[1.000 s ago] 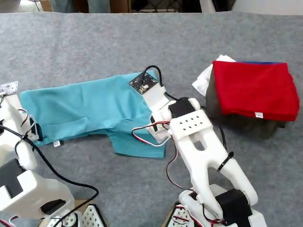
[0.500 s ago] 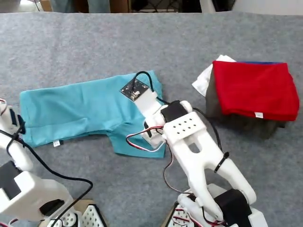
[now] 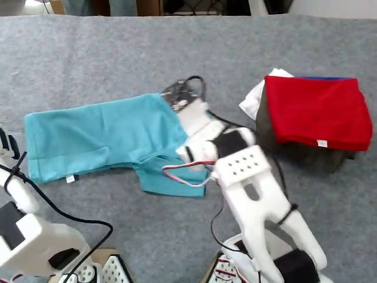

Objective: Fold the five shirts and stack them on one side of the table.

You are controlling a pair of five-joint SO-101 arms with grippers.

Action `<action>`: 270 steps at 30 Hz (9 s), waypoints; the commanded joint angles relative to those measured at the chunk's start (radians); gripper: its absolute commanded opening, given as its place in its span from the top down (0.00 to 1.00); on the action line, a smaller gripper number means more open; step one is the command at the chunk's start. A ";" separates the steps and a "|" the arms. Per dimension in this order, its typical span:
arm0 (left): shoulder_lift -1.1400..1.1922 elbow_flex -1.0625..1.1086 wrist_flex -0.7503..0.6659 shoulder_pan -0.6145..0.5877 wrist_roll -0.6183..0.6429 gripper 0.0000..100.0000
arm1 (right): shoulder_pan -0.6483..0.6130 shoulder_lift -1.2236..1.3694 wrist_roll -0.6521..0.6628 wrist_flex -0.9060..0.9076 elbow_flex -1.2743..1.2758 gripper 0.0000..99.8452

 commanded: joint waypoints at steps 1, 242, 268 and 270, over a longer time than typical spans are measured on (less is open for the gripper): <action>-0.014 -0.044 0.006 -0.007 -0.003 0.85 | -0.068 0.143 0.009 -0.098 -0.074 0.99; -0.588 1.076 -0.752 -0.007 0.109 0.97 | -0.339 0.616 0.230 0.006 -0.331 0.97; -0.586 1.078 -0.755 -0.005 0.109 0.97 | -0.333 0.513 0.170 0.132 -0.458 0.98; -0.586 1.078 -0.755 -0.005 0.109 0.97 | -0.333 0.542 0.170 0.117 -0.453 0.98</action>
